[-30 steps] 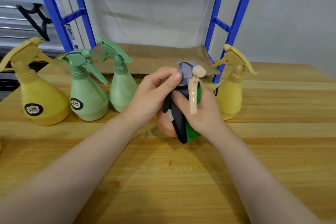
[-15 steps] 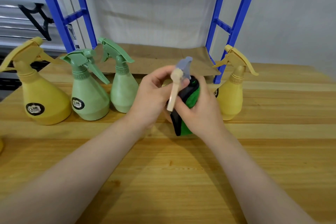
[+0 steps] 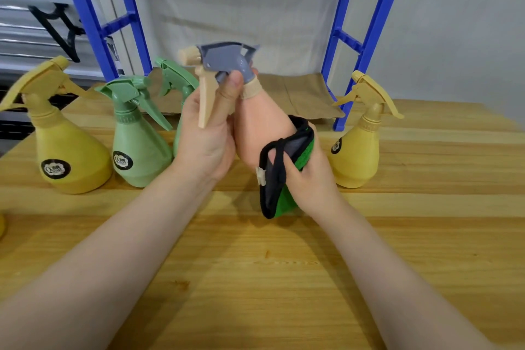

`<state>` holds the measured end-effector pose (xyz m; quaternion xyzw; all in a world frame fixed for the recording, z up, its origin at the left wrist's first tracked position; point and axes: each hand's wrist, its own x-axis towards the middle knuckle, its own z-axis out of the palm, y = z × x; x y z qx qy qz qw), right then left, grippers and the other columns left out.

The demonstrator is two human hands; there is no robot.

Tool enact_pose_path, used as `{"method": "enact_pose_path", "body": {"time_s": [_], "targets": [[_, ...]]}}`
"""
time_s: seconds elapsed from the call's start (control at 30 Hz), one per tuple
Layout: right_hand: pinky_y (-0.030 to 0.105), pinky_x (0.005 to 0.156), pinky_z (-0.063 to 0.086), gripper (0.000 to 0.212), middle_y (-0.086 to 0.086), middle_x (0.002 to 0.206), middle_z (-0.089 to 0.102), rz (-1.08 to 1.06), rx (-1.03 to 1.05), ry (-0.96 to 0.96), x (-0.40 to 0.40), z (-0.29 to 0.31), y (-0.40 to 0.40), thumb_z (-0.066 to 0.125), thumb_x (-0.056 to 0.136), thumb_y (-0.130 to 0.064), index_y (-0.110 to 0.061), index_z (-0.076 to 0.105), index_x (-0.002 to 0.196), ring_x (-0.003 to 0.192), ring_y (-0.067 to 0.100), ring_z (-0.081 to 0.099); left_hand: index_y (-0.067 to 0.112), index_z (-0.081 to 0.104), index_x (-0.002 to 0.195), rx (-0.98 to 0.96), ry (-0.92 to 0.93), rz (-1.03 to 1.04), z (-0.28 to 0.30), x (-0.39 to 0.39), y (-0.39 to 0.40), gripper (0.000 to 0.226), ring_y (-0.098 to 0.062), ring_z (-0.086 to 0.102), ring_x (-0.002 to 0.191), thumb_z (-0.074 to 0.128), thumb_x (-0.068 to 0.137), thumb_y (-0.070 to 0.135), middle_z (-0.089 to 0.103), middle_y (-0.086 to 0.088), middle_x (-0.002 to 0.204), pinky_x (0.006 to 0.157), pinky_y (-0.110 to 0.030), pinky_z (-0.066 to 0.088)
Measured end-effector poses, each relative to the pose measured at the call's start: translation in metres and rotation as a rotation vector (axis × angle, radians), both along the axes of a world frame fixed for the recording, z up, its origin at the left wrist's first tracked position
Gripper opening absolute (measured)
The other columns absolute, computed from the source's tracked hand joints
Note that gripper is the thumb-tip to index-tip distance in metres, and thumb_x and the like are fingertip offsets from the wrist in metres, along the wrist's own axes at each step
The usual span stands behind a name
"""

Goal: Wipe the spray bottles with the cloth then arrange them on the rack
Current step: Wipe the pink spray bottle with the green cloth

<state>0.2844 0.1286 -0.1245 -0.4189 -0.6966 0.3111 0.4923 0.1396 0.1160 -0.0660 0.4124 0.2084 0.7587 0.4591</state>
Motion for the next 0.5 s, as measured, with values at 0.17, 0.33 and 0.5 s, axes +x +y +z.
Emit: {"method": "enact_pose_path", "body": {"time_s": [0.17, 0.33, 0.5], "targets": [[0.032, 0.097, 0.049, 0.065, -0.014, 0.109, 0.063, 0.044, -0.169, 0.196, -0.006, -0.005, 0.000, 0.058, 0.067, -0.063, -0.030, 0.048, 0.122, 0.108, 0.007, 0.061, 0.025, 0.079, 0.083, 0.029, -0.055, 0.036, 0.001, 0.000, 0.000, 0.036, -0.009, 0.067, 0.095, 0.051, 0.097, 0.008, 0.074, 0.005, 0.091, 0.095, -0.033, 0.050], [0.025, 0.095, 0.049, 0.056, -0.012, 0.104, 0.073, 0.124, -0.522, 0.537, -0.012, 0.002, -0.006, 0.059, 0.071, -0.072, -0.031, 0.063, 0.110, 0.103, 0.003, 0.066, 0.024, 0.078, 0.087, 0.012, -0.060, 0.041, -0.002, 0.001, 0.001, 0.031, -0.011, 0.066, 0.100, 0.052, 0.097, 0.013, 0.074, 0.005, 0.097, 0.098, -0.035, 0.049], [0.048, 0.107, 0.042, 0.064, 0.009, 0.131, 0.064, 0.374, -0.789, 0.883, -0.014, 0.008, -0.005, 0.045, 0.090, -0.064, -0.018, 0.059, 0.132, 0.123, 0.026, 0.059, 0.030, 0.078, 0.091, 0.066, 0.065, 0.034, -0.004, 0.006, -0.002, 0.037, -0.013, 0.065, 0.101, 0.048, 0.096, 0.009, 0.074, 0.007, 0.098, 0.105, -0.042, 0.044]]}}
